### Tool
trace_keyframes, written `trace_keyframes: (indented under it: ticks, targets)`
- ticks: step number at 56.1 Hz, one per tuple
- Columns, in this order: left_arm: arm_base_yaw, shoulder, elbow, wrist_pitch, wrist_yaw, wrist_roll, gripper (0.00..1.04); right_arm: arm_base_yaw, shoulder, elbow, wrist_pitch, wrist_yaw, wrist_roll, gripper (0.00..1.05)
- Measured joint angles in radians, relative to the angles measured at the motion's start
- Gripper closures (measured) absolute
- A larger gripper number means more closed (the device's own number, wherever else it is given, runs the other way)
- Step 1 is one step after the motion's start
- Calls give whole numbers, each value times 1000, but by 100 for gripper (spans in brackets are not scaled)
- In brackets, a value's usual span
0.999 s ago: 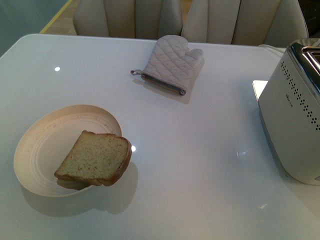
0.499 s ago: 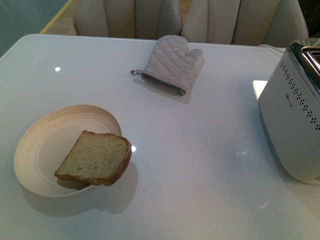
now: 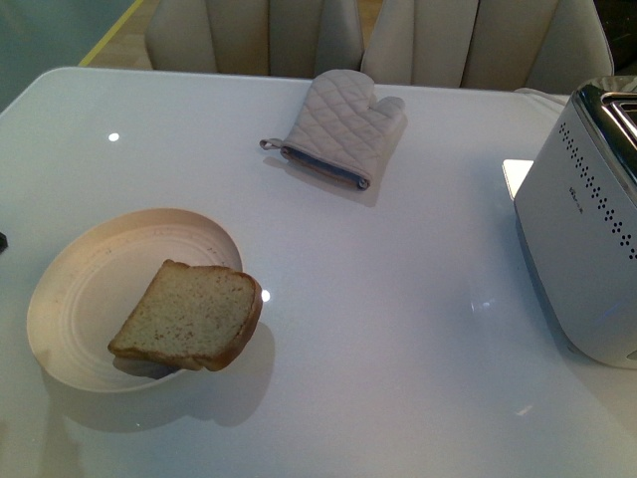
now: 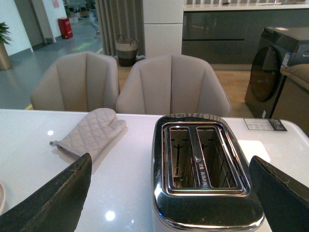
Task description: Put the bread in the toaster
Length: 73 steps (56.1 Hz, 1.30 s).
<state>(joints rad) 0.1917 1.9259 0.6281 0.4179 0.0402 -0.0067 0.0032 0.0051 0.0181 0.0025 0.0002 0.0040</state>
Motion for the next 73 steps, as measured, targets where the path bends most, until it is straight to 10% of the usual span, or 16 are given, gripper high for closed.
trace_keyframes:
  ticks: [25, 55, 73]
  targets:
    - [-67, 267, 143, 12, -59, -29, 12, 0, 0, 0, 0, 0, 0, 9]
    - [-173, 333, 172, -150, -116, -255, 90, 0, 0, 0, 0, 0, 0, 9]
    - [-332, 319, 227, -277, -144, -447, 101, 0, 0, 0, 0, 0, 0, 9]
